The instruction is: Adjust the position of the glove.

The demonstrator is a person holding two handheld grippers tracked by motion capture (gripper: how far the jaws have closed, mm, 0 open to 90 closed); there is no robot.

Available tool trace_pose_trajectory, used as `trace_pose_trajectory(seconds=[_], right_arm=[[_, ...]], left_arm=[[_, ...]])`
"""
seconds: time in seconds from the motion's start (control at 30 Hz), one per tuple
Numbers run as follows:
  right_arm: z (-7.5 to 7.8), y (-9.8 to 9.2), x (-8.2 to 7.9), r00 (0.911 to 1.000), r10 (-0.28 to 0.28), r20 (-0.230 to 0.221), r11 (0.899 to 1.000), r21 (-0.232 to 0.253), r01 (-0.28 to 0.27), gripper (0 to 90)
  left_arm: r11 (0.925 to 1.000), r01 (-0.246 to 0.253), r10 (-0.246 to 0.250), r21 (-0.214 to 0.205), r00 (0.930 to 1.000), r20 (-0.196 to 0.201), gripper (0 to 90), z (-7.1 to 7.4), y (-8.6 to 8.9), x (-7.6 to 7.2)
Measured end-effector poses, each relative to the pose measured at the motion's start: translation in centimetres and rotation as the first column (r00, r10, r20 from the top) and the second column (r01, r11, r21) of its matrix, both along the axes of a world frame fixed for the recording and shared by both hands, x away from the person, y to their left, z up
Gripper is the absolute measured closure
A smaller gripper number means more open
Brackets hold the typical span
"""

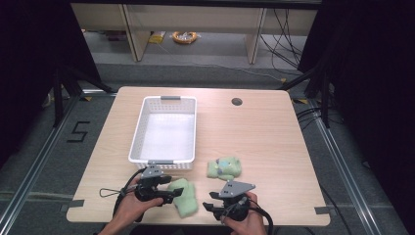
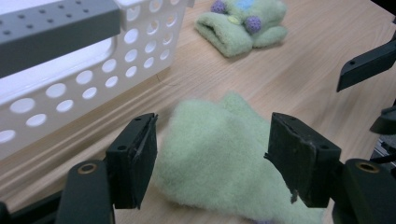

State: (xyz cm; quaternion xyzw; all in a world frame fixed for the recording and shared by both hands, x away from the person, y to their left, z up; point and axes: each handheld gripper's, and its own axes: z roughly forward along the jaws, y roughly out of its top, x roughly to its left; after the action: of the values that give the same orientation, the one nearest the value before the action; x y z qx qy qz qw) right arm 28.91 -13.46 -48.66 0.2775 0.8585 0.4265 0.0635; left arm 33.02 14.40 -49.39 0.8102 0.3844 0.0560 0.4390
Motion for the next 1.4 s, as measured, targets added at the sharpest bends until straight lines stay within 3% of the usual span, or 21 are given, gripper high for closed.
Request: trace_pose_trajectory(seconds=[0.03, 0.1, 0.13, 0.17, 0.2, 0.23, 0.27, 0.33, 0.47, 0.5, 0.57, 0.7, 0.87, 0.9, 1.0, 1.07, 1.17, 1.2, 1.37, 1.4], right_arm=[[-0.1, 0.3, 0.2, 0.9999, 0.013, 0.006, 1.000, 0.002, -0.013, 56.7], [-0.3, 0.8, 0.3, 0.9999, 0.012, 0.000, 1.000, -0.005, -0.012, 57.0], [-0.3, 1.1, 0.5, 0.9994, 0.033, -0.007, 0.999, -0.009, -0.033, 57.1], [-0.4, 1.3, 0.6, 0.9993, 0.033, 0.016, 0.999, -0.013, -0.033, 57.4], [-0.5, 1.6, 0.6, 0.9993, 0.033, -0.014, 0.999, -0.010, -0.033, 57.5], [-0.6, 1.9, 0.7, 0.9990, 0.044, 0.007, 0.999, -0.015, -0.043, 57.6], [-0.6, 2.1, 0.7, 0.9988, 0.049, -0.010, 0.999, -0.018, -0.049, 57.9], [-0.8, 2.6, 0.9, 0.9985, 0.054, -0.003, 0.998, -0.026, -0.054, 58.3], [-1.0, 3.3, 0.9, 0.9977, 0.058, -0.034, 0.998, -0.026, -0.059, 59.9], [-1.1, 3.4, 1.0, 0.9981, 0.057, -0.024, 0.998, -0.025, -0.058, 60.3], [-1.2, 3.6, 1.1, 0.9979, 0.050, -0.040, 0.998, -0.027, -0.051, 60.6], [-1.4, 4.0, 1.2, 0.9973, 0.047, -0.056, 0.999, -0.023, -0.048, 61.0], [-1.9, 4.3, 1.2, 0.9964, 0.038, -0.076, 0.998, -0.051, -0.042, 62.5], [-2.0, 4.3, 1.3, 0.9965, 0.042, -0.072, 0.997, -0.055, -0.046, 63.2], [-2.2, 4.3, 1.5, 0.9962, 0.039, -0.078, 0.997, -0.058, -0.043, 65.5], [-2.3, 4.3, 1.6, 0.9963, 0.042, -0.075, 0.997, -0.059, -0.047, 67.9], [-2.4, 4.1, 1.7, 0.9947, 0.042, -0.094, 0.998, -0.045, -0.046, 75.3], [-2.4, 4.1, 1.8, 0.9949, 0.048, -0.089, 0.998, -0.042, -0.051, 78.6], [-2.3, 3.9, 1.9, 0.9940, 0.066, -0.087, 0.997, -0.037, -0.070, 82.9], [-2.1, 3.9, 1.8, 0.9937, 0.069, -0.089, 0.997, -0.041, -0.073, 83.2]], left_arm=[[0.9999, 0.008, -0.008, 0.009, 1.0000, -0.001, 32.5, 0.0, 0.0, 0.1], [0.9999, -0.011, 0.010, -0.011, 0.9999, -0.013, 32.0, -0.2, -0.3, 0.3], [1.0000, -0.008, 0.008, -0.001, 0.9999, -0.011, 32.1, -0.3, -0.3, 0.4], [0.9998, 0.005, -0.004, 0.021, 0.9999, -0.014, 32.1, -0.3, -0.1, 0.5], [0.9998, -0.022, 0.022, -0.002, 0.9997, -0.011, 32.1, -0.4, -0.3, 0.5], [0.9999, -0.014, 0.014, -0.001, 0.9997, -0.019, 32.1, -0.4, -0.2, 0.6], [0.9999, -0.007, 0.007, 0.011, 0.9998, -0.020, 32.2, -0.3, -0.1, 0.7], [0.9996, -0.026, 0.026, -0.015, 0.9995, -0.016, 32.4, -0.2, -0.1, 0.7], [0.9996, -0.030, 0.030, 0.001, 0.9994, -0.019, 35.0, -0.4, 0.1, 0.8], [0.9997, -0.002, 0.003, 0.026, 0.9997, -0.024, 36.0, -0.4, 0.4, 0.9], [0.9998, -0.016, 0.016, 0.008, 0.9994, -0.030, 37.2, -0.5, 0.2, 0.9], [0.9996, -0.008, 0.009, 0.027, 0.9994, -0.033, 42.3, -0.6, 0.4, 0.9], [0.9991, -0.003, 0.005, 0.042, 0.9987, -0.051, 51.8, -1.2, 0.5, 0.9], [0.9983, 0.019, -0.015, 0.055, 0.9981, -0.060, 53.7, -1.1, 0.7, 1.0], [0.9990, 0.006, -0.003, 0.045, 0.9984, -0.057, 60.4, -1.2, 0.8, 0.9], [0.9992, 0.013, -0.011, 0.039, 0.9985, -0.054, 66.2, -1.1, 0.9, 0.8], [0.9974, 0.032, -0.029, 0.064, 0.9985, -0.047, 72.9, -1.0, 1.2, 0.7], [0.9987, 0.014, -0.012, 0.050, 0.9989, -0.046, 74.5, -1.0, 1.0, 0.5], [0.9981, 0.037, -0.035, 0.049, 0.9986, -0.039, 77.9, -0.8, 1.3, 0.3], [0.9992, 0.026, -0.024, 0.031, 0.9985, -0.049, 78.3, -0.8, 1.1, 0.2]])
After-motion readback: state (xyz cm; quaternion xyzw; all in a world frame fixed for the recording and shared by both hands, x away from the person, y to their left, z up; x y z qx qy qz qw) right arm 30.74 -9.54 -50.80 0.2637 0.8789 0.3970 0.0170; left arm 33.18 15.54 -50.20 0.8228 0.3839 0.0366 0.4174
